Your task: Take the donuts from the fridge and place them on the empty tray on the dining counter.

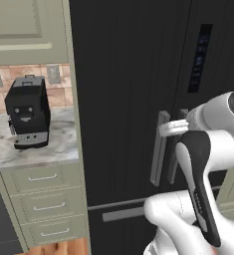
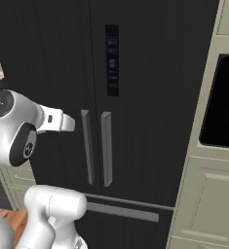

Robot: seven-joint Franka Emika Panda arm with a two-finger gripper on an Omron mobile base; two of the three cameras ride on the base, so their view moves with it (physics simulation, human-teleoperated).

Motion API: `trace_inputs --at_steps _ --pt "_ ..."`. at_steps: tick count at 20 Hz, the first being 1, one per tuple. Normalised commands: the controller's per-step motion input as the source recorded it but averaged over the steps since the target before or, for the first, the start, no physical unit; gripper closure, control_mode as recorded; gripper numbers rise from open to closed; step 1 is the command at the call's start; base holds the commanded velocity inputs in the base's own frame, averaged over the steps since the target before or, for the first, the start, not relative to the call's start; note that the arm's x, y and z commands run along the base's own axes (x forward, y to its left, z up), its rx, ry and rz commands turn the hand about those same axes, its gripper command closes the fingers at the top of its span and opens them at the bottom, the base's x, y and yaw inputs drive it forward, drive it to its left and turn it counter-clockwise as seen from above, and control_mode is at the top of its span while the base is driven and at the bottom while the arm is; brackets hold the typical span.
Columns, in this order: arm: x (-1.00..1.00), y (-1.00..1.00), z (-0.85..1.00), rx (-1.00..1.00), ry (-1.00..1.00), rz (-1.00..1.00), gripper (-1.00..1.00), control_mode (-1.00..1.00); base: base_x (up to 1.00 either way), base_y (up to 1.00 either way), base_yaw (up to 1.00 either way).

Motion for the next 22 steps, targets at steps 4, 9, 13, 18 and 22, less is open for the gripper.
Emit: trace_inputs --at_steps 4,9,13,18,22 --pt "-0.18 -0.04 0.12 0.0 -0.02 0.0 -1.0 1.0 -0.55 -0.19 0.0" --pt "0.0 0.0 0.0 0.0 0.0 0.0 -1.0 1.0 -0.37 -0.49 0.0" --pt "0.0 0.0 0.0 0.0 0.0 0.0 -1.0 1.0 -0.14 -0.33 -0.01" --pt "0.0 0.0 0.0 0.0 0.0 0.0 -1.0 1.0 -0.8 0.0 0.0" --pt "0.0 0.0 0.0 0.0 0.0 0.0 -1.0 1.0 -0.33 0.0 0.0"
